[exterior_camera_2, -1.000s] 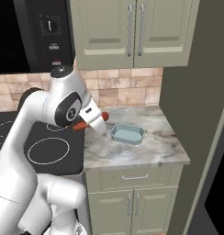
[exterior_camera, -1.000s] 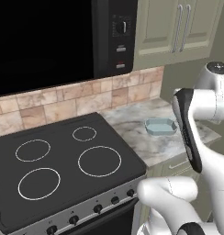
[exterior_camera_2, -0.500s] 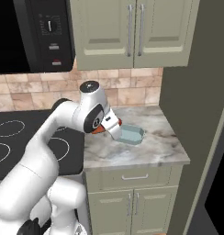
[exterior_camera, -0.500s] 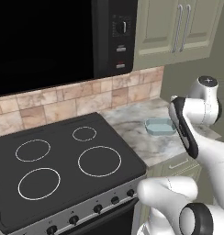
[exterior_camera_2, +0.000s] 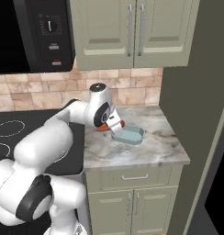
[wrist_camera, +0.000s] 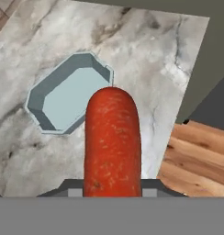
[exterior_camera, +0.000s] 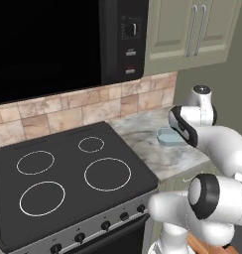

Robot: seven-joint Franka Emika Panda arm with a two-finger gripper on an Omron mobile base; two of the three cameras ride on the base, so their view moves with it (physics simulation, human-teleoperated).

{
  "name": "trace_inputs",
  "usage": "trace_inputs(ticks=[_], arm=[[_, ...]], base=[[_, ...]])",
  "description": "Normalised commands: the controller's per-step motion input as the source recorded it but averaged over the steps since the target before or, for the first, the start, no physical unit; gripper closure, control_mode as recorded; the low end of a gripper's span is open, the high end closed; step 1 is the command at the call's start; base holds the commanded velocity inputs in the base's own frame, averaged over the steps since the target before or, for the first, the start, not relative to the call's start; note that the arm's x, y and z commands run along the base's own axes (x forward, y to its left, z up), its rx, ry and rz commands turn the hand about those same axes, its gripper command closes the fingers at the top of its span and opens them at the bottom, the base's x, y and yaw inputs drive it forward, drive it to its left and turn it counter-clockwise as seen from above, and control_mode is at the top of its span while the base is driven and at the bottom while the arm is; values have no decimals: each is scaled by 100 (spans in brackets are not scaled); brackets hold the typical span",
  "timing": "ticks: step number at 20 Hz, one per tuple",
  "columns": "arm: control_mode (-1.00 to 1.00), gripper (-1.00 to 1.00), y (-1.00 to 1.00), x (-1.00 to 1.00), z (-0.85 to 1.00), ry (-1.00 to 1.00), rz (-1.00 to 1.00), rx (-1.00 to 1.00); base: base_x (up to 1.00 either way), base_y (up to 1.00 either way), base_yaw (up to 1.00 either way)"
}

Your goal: Take the tomato and carrot out of the freezer and place them in the tupperware container on the counter. Then put the tupperware containing the vegetables back in the freezer.

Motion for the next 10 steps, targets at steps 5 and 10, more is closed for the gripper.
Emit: trace_inputs(ticks=[5,10], arm=[[-100,100,-16,60,-35,11,-4,8],[-100,100,-18,58,-41,6,-3,4]], base=[[0,0,0],[0,0,0]])
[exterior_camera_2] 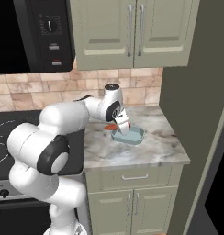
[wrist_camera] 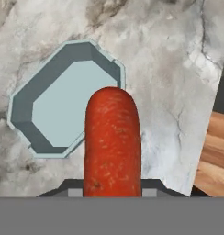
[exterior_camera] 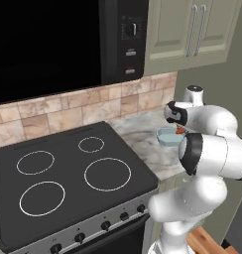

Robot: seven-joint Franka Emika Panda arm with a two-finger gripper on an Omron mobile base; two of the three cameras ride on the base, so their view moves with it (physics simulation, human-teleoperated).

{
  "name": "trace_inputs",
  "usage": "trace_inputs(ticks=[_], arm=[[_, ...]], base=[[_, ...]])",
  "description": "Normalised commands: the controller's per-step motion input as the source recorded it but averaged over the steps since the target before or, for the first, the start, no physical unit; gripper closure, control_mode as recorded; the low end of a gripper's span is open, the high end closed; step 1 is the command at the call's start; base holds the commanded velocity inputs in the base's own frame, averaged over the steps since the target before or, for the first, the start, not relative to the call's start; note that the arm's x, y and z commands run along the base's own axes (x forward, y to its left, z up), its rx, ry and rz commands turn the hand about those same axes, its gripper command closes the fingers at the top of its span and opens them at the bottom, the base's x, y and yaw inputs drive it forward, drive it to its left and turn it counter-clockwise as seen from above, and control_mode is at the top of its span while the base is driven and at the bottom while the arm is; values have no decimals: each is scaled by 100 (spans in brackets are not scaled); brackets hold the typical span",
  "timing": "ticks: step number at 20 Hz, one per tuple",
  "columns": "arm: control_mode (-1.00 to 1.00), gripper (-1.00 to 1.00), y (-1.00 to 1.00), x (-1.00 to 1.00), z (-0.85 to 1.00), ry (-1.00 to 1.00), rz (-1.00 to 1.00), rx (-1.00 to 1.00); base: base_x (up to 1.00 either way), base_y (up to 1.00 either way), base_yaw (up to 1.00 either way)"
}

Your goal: Take the tomato and carrot out of the freezer and place them in the tupperware container on the counter. Then put the tupperware containing the vegetables back in the freezer.

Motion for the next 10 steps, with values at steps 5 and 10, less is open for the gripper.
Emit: trace_inputs(ticks=[5,10], arm=[[-100,100,-18,43,-42,0,-4,0],[-100,100,-12,19,-40,0,-5,0]], base=[[0,0,0],[0,0,0]])
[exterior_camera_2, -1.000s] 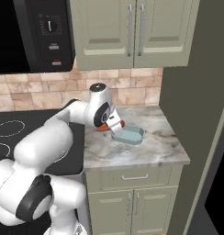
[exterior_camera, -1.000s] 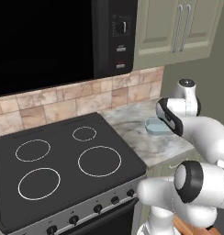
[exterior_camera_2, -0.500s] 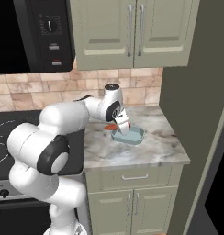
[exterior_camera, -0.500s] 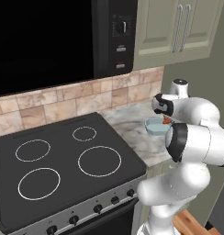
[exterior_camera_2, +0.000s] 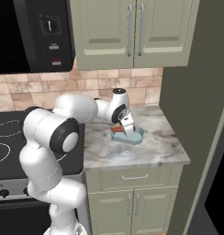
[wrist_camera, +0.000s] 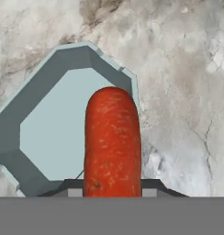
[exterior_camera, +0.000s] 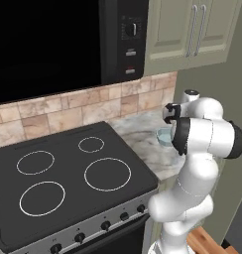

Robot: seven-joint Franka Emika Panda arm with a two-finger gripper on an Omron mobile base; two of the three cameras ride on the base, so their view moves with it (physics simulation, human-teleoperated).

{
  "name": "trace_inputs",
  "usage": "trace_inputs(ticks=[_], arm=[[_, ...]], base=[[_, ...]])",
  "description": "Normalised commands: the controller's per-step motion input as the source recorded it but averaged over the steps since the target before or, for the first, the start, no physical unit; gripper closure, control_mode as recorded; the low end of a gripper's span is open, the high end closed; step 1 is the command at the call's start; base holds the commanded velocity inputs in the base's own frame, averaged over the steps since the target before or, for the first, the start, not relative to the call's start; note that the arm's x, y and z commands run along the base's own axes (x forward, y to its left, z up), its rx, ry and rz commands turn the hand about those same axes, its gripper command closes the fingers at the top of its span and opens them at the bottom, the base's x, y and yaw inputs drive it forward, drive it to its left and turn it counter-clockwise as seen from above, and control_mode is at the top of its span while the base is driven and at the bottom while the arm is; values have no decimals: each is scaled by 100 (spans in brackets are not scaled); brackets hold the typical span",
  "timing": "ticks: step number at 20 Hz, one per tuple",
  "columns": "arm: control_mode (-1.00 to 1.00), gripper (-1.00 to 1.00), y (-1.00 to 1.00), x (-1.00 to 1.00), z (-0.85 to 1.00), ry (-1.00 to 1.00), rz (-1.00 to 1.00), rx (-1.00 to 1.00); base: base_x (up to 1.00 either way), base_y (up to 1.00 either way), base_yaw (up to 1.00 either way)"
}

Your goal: Take the tomato and carrot out of the freezer and place them in the tupperware container on the counter. Then put the tupperware containing the vegetables back in the freezer.

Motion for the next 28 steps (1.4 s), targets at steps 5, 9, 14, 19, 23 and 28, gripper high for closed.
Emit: trace_inputs(ticks=[5,9,14,19,23,28], arm=[[-100,100,-2,23,-31,0,-7,0],[-100,100,0,43,-23,0,-7,0],[-100,100,0,44,-17,0,-6,2],[-100,100,0,23,-16,0,-5,2],[-100,-100,0,0,-15,0,-5,0],[-100,-100,-3,0,-2,0,-6,0]], base=[[0,0,0],[0,0,0],[0,0,0],[0,0,0],[0,0,0],[0,0,0]])
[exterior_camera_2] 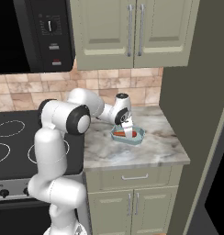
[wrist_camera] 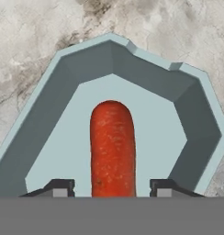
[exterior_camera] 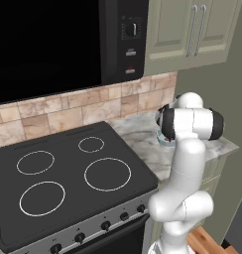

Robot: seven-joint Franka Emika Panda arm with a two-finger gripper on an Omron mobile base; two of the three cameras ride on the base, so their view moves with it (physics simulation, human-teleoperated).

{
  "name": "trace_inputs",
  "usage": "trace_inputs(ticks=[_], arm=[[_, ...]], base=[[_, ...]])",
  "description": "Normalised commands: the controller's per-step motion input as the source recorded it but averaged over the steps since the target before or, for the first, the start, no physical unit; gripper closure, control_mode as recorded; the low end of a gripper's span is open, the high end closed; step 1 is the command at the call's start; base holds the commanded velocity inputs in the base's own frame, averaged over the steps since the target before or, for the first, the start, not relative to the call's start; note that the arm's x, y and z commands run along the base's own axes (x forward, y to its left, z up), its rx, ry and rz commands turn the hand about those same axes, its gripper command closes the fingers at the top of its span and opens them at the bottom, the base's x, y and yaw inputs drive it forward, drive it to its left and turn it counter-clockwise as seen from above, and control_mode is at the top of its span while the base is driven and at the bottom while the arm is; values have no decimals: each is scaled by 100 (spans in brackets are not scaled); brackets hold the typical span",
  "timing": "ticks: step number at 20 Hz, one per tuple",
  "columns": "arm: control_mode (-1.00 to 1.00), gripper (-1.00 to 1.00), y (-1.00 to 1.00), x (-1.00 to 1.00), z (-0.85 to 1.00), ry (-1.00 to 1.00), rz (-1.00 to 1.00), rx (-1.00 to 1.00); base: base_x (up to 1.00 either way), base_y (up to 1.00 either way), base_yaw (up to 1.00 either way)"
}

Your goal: Take the tomato and carrot out of the freezer and place them in the tupperware container on the counter. Then put the tupperware containing the vegetables back in the freezer.

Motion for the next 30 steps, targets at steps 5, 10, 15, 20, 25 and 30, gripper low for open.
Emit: trace_inputs(ticks=[5,10,15,20,25,30], arm=[[-100,-100,-8,-1,1,-2,-4,1],[-100,-100,-10,-42,28,-15,-1,4],[-100,-100,-14,-80,50,-18,0,6],[-100,-100,-6,-96,45,-12,0,6],[-100,-100,0,-100,83,-7,1,5],[-100,-100,7,-95,100,0,9,2]], base=[[0,0,0],[0,0,0],[0,0,0],[0,0,0],[0,0,0],[0,0,0]])
